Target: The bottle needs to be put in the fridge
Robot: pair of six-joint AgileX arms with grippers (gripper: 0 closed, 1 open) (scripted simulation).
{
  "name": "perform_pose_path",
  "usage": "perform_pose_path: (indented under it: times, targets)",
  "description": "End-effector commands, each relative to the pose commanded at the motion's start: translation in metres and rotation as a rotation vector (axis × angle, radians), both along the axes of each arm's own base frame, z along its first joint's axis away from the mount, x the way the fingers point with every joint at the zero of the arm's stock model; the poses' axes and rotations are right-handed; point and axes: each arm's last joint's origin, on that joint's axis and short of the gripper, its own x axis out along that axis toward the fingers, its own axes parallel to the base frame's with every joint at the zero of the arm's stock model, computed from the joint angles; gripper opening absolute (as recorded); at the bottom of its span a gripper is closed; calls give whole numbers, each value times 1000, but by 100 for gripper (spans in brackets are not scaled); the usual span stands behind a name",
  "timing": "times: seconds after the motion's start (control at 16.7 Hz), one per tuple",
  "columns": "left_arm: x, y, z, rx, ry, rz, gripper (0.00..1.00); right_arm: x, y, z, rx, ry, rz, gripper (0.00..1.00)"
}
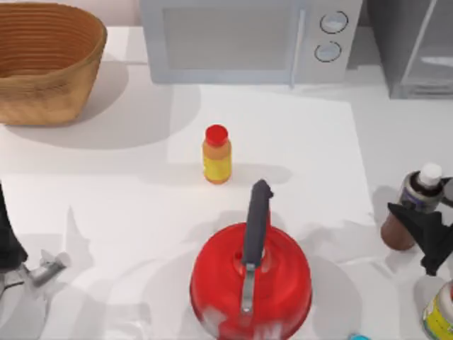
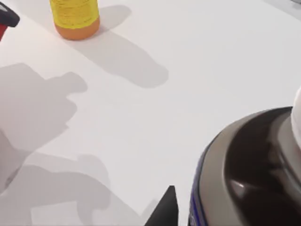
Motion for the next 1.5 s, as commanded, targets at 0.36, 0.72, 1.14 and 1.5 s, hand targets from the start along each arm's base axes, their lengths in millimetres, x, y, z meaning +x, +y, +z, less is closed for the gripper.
perform_pose_path:
  times: [0.36,0.72,1.14,1.5]
  targets:
    - [0,0,0,0,0,0,100,0,0,0,0,0,0,1]
    - [0,0,0,0,0,0,100,9,-19,7,17,6,0,1]
    - [0,0,0,0,0,0,100,7,-68,24,46,68,62,1]
    - [0,0,0,0,0,0,100,-1,-100,50,1,2,-2,1]
